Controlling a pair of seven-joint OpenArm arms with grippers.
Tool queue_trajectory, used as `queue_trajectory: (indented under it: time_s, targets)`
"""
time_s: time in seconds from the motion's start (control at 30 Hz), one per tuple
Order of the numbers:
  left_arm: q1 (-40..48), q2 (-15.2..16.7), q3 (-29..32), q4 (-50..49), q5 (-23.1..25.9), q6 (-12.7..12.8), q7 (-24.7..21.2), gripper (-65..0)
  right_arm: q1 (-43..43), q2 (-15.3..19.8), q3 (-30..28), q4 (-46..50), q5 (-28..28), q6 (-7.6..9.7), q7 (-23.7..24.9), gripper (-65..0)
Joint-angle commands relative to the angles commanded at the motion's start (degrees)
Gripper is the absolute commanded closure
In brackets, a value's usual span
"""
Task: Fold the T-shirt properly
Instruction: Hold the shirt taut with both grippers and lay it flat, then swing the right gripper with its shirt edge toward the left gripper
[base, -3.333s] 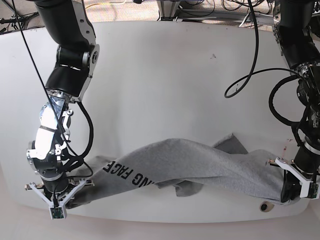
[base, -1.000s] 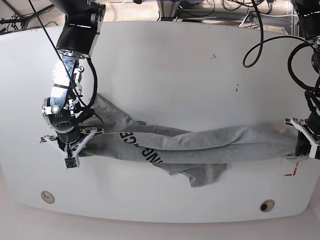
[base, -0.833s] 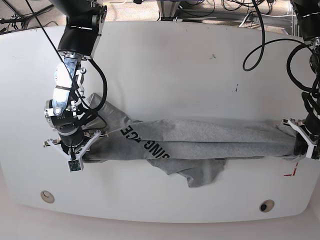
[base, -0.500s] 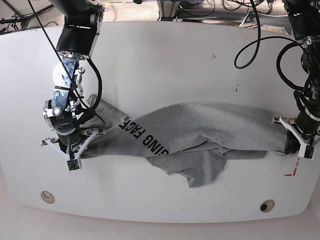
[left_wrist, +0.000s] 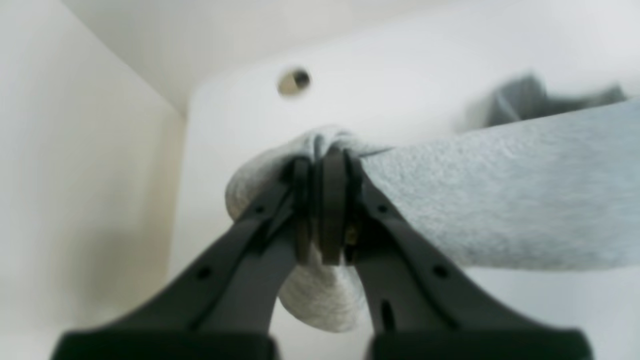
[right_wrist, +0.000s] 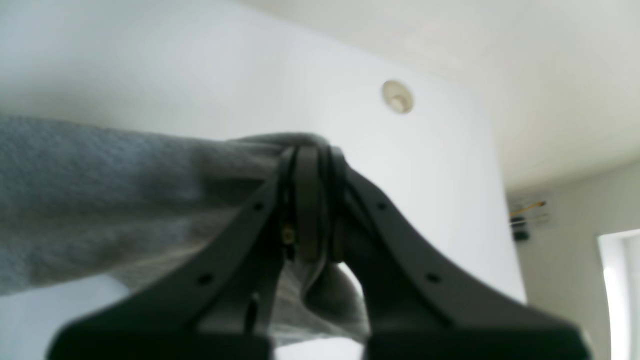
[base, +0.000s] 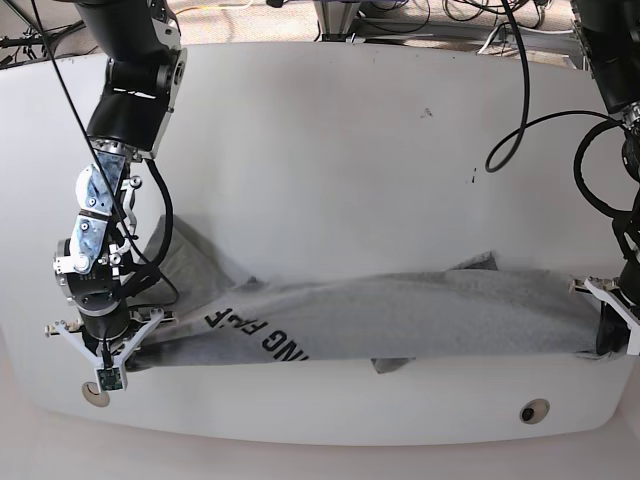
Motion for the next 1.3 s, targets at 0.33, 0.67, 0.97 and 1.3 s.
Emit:
queue_trajectory:
  time_s: [0.33,0.67,0.97,1.3]
  targets:
    - [1.12,0.25,0.12,-0.66,-0.11,0.19,-0.14,0.0,-4.23,-1.48,0.00,4.35,0.11,0.76,-0.03,-0.1]
    - [-8.21,-0.77,2.25,0.01,-0.62,0.30,0.07,0.0,7.36,1.18,-1.01,2.50,-0.18,1.08,-0.93,-0.2]
    - [-19.25,-1.71,5.26,-0.10,-1.00,0.29,1.33,0.0,18.67,2.70,-1.01,0.71,-0.12,1.04,-1.67,-0.2]
    - [-31.68,-1.50,3.56,1.12,-0.37,-0.13,5.31,0.0,28.83,3.99,-0.73,-2.16,-0.45,1.12,-3.16,-0.3]
